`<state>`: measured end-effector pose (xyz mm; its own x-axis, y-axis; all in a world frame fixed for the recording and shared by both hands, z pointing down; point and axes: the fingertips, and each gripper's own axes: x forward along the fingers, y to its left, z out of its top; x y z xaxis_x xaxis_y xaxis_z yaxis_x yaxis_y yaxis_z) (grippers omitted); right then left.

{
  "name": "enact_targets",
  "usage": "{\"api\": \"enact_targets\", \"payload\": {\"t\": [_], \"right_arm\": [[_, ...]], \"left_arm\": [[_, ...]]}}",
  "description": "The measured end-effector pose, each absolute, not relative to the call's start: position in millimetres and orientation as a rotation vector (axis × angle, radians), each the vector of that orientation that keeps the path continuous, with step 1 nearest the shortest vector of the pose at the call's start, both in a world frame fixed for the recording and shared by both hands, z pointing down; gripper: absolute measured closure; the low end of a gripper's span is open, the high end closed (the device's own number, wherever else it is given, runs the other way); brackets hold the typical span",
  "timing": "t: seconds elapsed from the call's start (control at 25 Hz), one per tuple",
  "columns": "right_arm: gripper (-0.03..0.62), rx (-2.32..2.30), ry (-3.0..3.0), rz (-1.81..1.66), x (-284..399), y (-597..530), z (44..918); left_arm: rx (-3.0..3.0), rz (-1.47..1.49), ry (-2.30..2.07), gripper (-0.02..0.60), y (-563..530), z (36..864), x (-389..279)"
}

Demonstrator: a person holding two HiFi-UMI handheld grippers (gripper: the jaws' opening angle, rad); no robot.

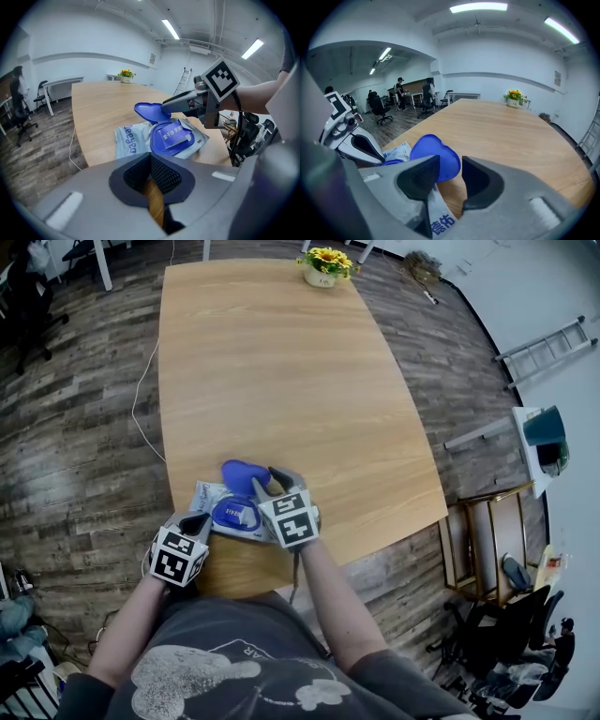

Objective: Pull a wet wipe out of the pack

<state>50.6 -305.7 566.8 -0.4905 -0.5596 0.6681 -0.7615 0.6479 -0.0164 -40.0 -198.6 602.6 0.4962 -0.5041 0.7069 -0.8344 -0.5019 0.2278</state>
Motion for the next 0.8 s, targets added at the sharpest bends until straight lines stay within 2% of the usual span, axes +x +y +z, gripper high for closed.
{"api": "enact_targets", "payload": {"t": [0.4,0.56,0.64,0.72,0.8], "right_arm": [[0.465,1.147,-2.360,0.449,56.5,-298.4,543.8],[0.551,1.298,-2.425,0.486,79.3,-287.0,520.6],[0.554,1.327,-2.428,0.514,87.2,-280.7,516.0],[0.554,1.336,-2.418,0.527,93.4,-274.5,515.3],[0.554,1.346,-2.404,0.530,98.3,-268.8,516.3]], "left_arm": [[2.201,0.729,-1.129,0.563,-196.8,592.5,-45.0],[2.318,0.700,-1.160,0.558,-198.7,565.3,-38.5],[2.388,0.721,-1.144,0.471,-198.3,558.8,-30.5],[2.451,0.782,-1.109,0.462,-195.1,562.0,-21.9],[2.510,0.861,-1.083,0.417,-193.0,564.9,-12.3]]}}
